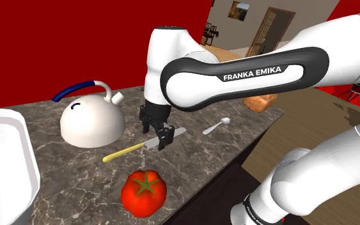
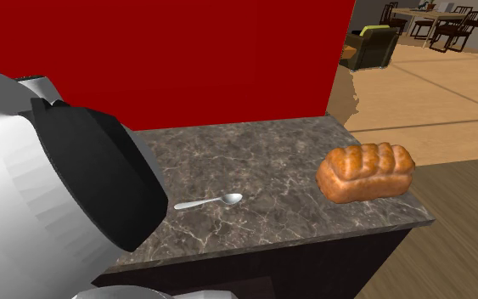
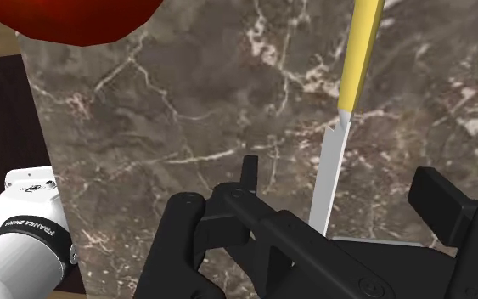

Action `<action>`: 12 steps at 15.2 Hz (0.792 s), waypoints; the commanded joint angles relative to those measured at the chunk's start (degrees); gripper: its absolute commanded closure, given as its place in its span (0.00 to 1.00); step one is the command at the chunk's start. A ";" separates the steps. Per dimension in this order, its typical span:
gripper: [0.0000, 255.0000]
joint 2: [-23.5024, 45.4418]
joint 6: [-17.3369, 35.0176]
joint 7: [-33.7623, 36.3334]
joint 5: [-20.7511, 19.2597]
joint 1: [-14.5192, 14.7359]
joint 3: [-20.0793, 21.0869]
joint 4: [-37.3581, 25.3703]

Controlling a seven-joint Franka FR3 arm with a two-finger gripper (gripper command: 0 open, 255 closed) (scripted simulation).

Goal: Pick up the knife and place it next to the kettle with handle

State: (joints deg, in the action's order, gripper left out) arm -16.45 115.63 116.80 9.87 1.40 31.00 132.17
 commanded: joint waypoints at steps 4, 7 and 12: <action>0.00 -1.54 -5.99 -0.30 0.08 -0.10 -0.93 -4.54; 0.00 -1.82 -7.54 -0.34 0.05 -0.14 -1.16 -5.83; 0.00 -1.81 -7.54 -0.34 0.05 -0.14 -1.16 -5.84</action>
State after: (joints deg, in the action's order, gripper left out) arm -18.25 108.11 116.47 9.92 1.26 29.85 126.34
